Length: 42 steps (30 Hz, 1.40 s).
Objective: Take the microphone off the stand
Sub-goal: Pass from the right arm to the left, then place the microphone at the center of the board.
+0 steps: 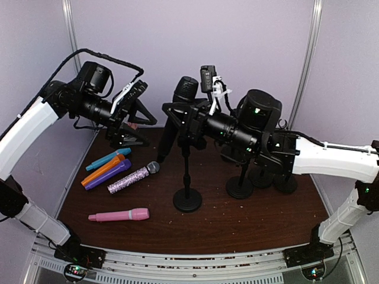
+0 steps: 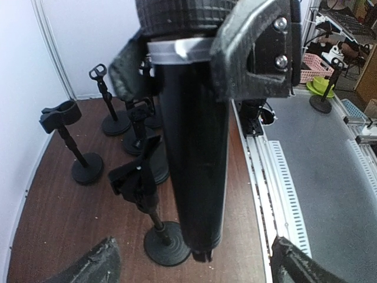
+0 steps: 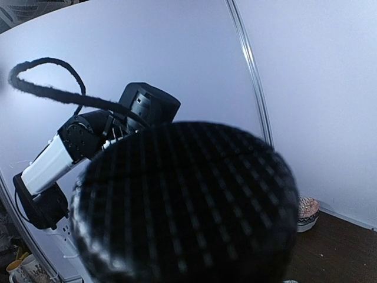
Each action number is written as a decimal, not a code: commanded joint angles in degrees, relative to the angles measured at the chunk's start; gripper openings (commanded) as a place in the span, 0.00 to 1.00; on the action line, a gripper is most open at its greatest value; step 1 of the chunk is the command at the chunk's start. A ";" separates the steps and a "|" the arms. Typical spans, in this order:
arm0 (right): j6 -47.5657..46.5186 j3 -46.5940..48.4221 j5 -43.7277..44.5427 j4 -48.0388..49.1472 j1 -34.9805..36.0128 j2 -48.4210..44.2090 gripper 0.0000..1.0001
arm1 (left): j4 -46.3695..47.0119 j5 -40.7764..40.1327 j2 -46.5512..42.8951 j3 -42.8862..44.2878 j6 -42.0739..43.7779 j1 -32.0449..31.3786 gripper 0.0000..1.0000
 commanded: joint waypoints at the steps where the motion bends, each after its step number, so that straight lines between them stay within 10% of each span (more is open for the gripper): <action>1: 1.73 5.75 6.23 11.16 2.73 5.13 0.00 | -0.95 3.54 -1.68 -3.68 -1.62 1.32 0.86; 11: 2.46 11.53 7.68 12.69 4.73 12.66 0.05 | -0.13 7.04 -3.73 -7.94 -1.64 5.96 0.37; 17: -0.20 11.19 8.47 6.55 4.65 11.02 0.80 | -0.53 4.72 -3.93 -9.28 0.28 9.06 0.00; 23: -5.22 4.30 14.43 1.89 4.20 1.61 0.94 | -1.12 -0.81 -4.53 -13.87 3.76 14.27 0.00; 42: -0.84 -19.06 23.33 -10.45 4.07 -21.54 0.90 | 16.88 -43.66 4.03 -45.43 14.45 15.53 0.00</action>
